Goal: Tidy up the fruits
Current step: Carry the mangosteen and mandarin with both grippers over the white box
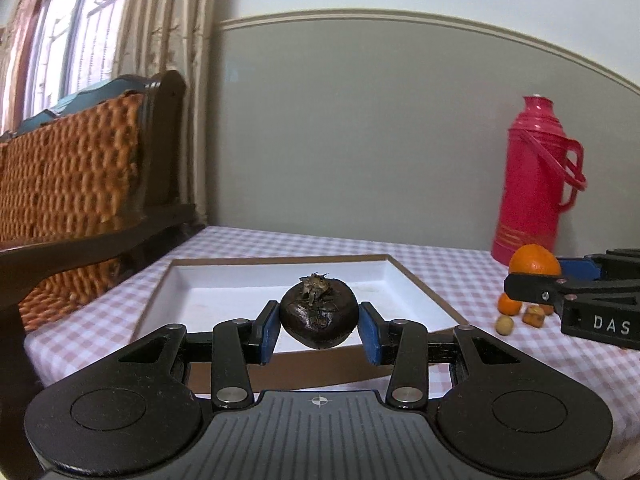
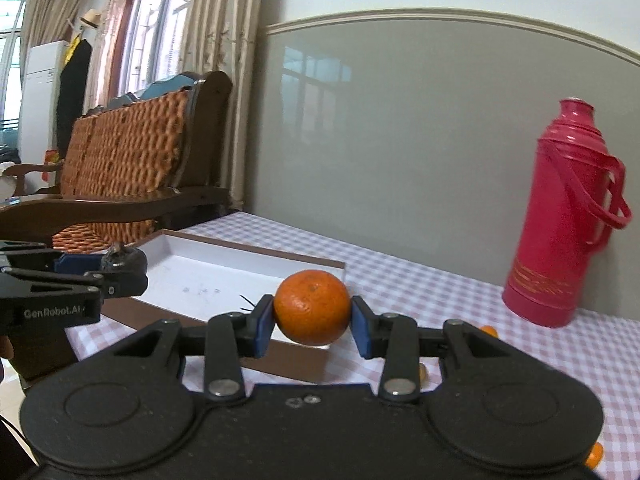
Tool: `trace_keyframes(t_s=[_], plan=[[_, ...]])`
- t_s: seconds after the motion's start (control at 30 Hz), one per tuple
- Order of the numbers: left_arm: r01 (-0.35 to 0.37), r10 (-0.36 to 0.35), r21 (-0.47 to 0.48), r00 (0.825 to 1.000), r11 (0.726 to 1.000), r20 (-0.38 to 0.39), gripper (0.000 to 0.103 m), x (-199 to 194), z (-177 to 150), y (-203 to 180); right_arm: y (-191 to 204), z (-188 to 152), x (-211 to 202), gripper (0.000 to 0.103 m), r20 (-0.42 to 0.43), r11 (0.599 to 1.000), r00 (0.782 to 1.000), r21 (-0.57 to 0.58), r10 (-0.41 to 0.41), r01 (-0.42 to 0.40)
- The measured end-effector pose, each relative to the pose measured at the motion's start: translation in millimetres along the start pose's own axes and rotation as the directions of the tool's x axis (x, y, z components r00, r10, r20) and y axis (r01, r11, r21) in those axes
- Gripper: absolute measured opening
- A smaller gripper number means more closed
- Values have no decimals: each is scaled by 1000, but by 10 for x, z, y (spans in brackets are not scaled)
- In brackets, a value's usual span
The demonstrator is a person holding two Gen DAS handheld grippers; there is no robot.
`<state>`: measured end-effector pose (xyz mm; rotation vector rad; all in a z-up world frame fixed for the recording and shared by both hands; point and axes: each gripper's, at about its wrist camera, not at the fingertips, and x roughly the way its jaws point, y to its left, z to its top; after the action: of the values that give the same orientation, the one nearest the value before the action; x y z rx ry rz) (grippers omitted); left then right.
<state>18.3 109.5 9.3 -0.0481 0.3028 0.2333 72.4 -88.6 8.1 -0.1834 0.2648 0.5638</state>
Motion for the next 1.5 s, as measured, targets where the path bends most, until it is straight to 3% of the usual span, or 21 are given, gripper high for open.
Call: trace_keyframes(t_s=[0.63,1.5], plan=[[-126,128,-61,991,990,30,42,-5,77,560,465,289,185,31,52,993,994,-73,97,-93],[-168,169,-72,986,983,5,42,540,170,817,314,322,762,31,28,998,999,33,44,-45]])
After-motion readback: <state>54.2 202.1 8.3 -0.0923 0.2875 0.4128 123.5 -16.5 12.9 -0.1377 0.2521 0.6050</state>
